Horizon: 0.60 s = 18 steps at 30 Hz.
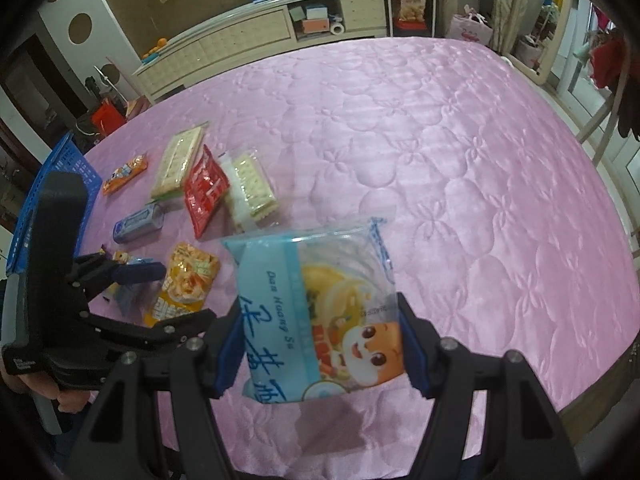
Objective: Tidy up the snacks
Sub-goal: 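Grasp the yellow chip bag with the left gripper while the right gripper holds the noodle bag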
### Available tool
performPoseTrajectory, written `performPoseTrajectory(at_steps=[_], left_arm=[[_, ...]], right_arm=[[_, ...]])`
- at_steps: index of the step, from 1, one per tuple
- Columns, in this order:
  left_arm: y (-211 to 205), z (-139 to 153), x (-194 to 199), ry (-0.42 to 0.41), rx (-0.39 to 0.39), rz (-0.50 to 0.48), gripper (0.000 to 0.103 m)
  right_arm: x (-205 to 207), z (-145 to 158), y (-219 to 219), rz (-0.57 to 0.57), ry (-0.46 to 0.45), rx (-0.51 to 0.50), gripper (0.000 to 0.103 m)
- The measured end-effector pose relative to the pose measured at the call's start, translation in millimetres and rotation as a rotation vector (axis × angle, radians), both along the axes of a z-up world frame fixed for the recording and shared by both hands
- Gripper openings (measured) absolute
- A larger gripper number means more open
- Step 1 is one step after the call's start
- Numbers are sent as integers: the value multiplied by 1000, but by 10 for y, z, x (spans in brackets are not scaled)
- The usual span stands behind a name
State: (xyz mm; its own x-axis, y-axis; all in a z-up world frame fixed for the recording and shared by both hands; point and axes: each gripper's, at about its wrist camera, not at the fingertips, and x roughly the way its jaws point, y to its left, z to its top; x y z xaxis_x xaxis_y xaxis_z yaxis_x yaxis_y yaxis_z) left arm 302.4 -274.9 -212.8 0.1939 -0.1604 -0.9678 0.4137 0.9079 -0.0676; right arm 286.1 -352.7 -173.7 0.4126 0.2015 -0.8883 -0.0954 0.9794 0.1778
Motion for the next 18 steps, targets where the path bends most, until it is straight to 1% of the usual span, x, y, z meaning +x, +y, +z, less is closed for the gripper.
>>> performPoseTrajectory(at_steps=[2, 3, 4, 6, 7, 10, 13, 16, 18], left_arm=[[-51, -9, -22, -8, 22, -13, 77], [-80, -15, -38, -14, 44, -28, 75], [-132, -19, -18, -14, 47, -35, 73], [-136, -4, 4, -3, 39, -20, 65], [-61, 14, -18, -1, 36, -11, 57], [25, 33, -3, 13, -4, -1, 51], [11, 31, -43, -9, 23, -10, 41], [11, 37, -36, -5, 19, -1, 33], [30, 45, -28, -2, 2, 9, 30]], right_arm=[[-3, -10, 0, -1, 1, 4, 71], [2, -16, 0, -2, 2, 7, 71], [0, -22, 0, -1, 3, 11, 71], [3, -29, 13, 0, 5, 15, 71], [8, -33, 16, 0, 6, 17, 71], [5, -31, 48, 5, 5, 28, 71], [7, -33, 118, 20, 5, 32, 71], [-2, -35, 219, 41, 7, 30, 71], [-5, -30, 270, 48, 10, 31, 71]])
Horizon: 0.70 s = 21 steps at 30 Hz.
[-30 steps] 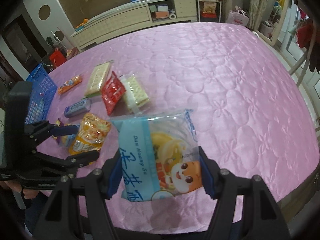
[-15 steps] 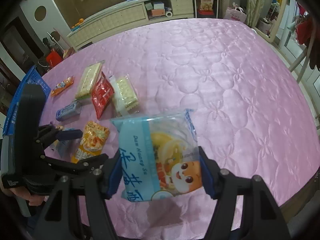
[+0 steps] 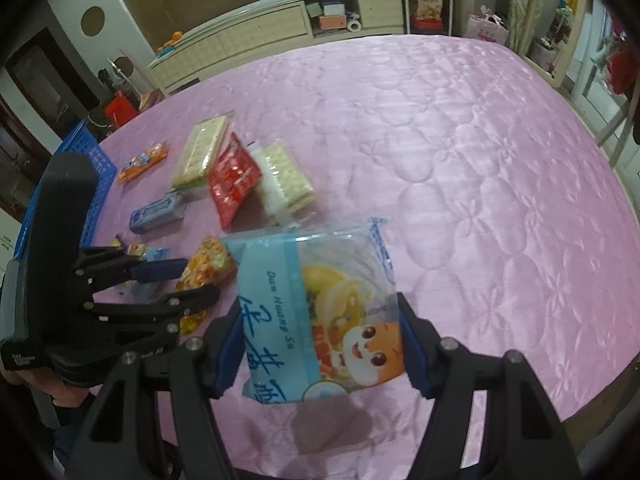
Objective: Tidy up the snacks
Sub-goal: 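Grasp the yellow chip bag with the left gripper while the right gripper holds the noodle bag, then carry the chip bag and noodle bag with both grippers over the blue basket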
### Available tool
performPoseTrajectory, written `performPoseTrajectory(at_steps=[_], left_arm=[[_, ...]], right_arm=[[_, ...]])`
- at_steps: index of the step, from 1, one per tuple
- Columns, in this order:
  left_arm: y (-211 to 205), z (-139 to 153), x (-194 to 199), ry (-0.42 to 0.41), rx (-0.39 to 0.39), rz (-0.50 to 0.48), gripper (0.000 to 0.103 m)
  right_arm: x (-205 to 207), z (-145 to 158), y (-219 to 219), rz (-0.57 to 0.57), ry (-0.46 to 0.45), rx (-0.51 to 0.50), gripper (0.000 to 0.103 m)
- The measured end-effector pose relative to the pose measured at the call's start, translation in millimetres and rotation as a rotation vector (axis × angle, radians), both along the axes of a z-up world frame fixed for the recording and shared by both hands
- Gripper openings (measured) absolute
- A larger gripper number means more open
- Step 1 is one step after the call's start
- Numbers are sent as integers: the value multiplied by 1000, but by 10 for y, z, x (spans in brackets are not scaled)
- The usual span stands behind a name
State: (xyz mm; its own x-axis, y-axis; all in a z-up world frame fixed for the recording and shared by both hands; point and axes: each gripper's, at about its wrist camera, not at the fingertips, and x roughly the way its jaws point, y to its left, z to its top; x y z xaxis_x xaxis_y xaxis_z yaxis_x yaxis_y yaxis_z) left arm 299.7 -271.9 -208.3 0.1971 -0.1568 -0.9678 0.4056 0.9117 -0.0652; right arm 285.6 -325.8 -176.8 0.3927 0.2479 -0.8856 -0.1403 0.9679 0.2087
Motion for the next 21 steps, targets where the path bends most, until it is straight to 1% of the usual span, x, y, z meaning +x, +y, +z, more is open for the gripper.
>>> performPoseTrajectory(at_steps=[2, 4, 8, 15, 18, 21], left_arm=[[176, 54, 22, -4, -14, -1, 27], [310, 111, -48, -10, -30, 14, 24], [477, 284, -195, -58, -63, 22, 24], [828, 896, -422, -184, -124, 27, 24], [954, 1144, -517, -228, -147, 37, 24], [1119, 1462, -629, -287, -158, 49, 24]], right_arm=[[-2, 10, 46, 2, 2, -4, 71], [-4, 40, 74, 2, 5, -5, 71], [-33, 180, 155, 12, -13, -25, 71], [-98, 599, 403, 31, -73, -37, 71], [-138, 803, 567, 50, -109, -46, 71], [-159, 996, 751, 76, -151, -50, 71]])
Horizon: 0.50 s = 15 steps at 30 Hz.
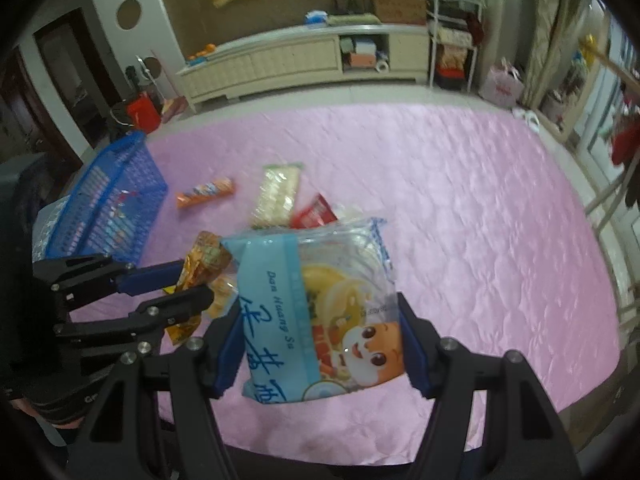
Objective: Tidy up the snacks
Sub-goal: 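Carry the chip bag and noodle bag with both grippers over the blue basket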
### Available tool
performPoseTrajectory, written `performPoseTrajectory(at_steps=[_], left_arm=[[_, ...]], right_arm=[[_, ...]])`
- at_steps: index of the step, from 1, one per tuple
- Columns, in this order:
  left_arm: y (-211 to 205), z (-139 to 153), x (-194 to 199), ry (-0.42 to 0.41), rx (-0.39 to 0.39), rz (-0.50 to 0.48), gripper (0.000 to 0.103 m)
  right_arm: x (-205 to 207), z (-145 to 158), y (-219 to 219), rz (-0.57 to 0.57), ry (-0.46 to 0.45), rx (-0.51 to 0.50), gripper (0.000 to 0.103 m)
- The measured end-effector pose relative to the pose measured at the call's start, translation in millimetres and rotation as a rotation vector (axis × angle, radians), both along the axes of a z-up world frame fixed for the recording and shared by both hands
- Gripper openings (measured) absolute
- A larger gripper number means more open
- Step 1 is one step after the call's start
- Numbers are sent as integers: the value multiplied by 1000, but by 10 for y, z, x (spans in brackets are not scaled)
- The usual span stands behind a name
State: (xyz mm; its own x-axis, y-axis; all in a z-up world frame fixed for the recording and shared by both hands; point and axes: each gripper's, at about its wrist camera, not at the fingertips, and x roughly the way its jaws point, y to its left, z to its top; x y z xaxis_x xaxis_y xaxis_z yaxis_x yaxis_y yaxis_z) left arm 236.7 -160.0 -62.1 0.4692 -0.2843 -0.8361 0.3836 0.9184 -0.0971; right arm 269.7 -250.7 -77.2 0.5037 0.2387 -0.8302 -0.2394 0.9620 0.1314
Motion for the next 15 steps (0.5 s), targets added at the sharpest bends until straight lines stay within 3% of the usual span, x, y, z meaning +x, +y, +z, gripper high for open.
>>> performPoseTrajectory(at_steps=[9, 15], left_arm=[[647, 426, -44, -92, -4, 114, 24], [1234, 534, -136, -134, 11, 197, 24]], right_arm=[[32, 396, 632, 91, -70, 17, 71], [64, 590, 1215, 198, -95, 29, 71]])
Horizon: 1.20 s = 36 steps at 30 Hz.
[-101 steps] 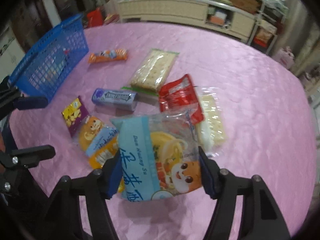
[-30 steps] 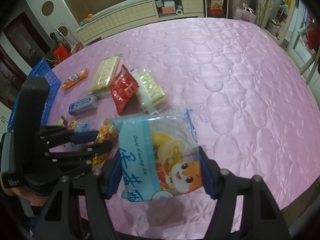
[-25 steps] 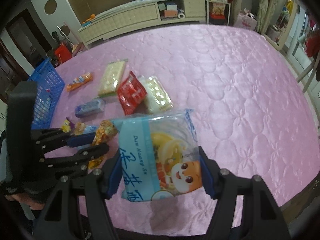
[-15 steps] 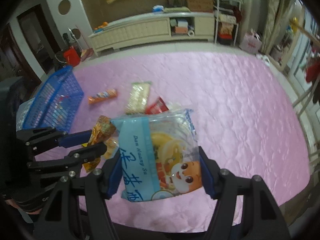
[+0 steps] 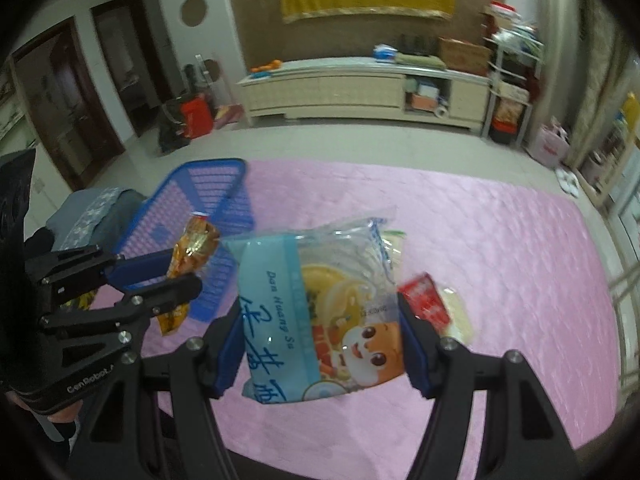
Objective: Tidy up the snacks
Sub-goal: 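Carry the chip bag and noodle bag with both grippers over the blue basket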
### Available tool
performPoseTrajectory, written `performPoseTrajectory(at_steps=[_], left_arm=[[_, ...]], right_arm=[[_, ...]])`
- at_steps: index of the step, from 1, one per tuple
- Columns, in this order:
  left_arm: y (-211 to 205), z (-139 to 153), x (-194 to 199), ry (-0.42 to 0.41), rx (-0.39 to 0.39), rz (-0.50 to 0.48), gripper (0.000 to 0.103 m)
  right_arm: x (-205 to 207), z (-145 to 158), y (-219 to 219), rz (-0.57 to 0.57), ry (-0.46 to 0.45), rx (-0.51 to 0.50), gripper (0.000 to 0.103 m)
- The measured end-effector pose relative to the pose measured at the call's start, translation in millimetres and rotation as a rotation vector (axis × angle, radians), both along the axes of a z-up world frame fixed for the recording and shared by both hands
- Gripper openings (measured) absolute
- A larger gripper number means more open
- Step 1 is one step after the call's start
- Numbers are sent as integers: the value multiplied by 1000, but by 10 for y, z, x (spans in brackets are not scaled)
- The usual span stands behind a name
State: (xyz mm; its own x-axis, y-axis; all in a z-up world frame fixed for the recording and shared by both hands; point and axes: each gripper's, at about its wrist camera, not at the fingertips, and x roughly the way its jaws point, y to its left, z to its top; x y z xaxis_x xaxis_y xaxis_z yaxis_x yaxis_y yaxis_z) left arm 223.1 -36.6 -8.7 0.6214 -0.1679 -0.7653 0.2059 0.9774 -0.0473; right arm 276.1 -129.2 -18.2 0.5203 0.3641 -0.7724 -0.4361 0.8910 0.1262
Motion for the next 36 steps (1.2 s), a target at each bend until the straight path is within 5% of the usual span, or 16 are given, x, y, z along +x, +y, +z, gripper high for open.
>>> performPoseTrajectory(at_steps=[9, 20, 29, 36], left_arm=[[801, 182, -111, -34, 20, 123, 24], [1575, -55, -42, -29, 21, 237, 24], [1872, -391, 39, 19, -51, 251, 24], [1916, -385, -1, 21, -62, 261, 25]], right_arm=[[73, 36, 900, 138, 6, 14, 71], [245, -404, 1825, 214, 73, -87, 71], [327, -761, 2133, 233, 143, -153, 71], [306, -758, 2166, 238, 141, -156, 74]])
